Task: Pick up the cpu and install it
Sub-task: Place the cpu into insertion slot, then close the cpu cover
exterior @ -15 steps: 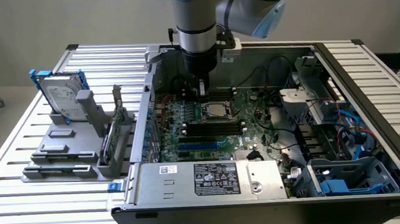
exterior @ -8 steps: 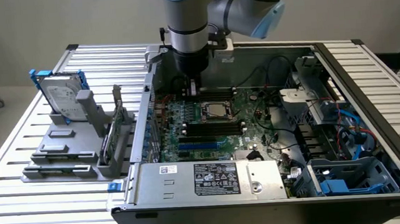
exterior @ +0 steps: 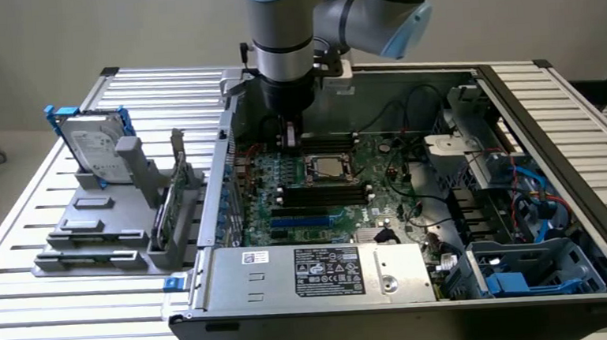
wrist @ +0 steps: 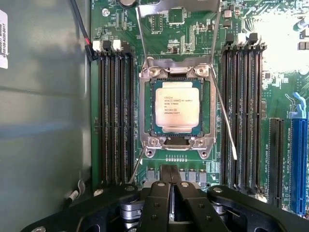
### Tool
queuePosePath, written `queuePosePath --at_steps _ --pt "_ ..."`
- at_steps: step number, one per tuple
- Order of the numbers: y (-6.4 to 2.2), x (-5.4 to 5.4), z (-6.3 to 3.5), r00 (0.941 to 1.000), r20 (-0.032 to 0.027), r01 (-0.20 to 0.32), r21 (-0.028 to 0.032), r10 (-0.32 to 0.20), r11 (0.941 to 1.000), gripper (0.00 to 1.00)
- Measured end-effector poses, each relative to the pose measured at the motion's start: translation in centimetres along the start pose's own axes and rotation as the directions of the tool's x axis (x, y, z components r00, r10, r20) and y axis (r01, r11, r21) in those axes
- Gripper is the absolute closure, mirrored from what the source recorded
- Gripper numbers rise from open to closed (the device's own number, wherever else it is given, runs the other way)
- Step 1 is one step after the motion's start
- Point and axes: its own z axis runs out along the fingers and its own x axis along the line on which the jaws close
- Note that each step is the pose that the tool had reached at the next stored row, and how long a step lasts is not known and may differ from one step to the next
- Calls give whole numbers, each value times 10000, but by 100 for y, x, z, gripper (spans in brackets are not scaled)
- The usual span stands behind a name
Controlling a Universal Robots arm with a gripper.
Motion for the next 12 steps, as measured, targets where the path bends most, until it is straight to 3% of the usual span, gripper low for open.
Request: queuePosePath --at_steps 12 --pt "-1 -2 0 10000 2 0 9 0 10000 89"
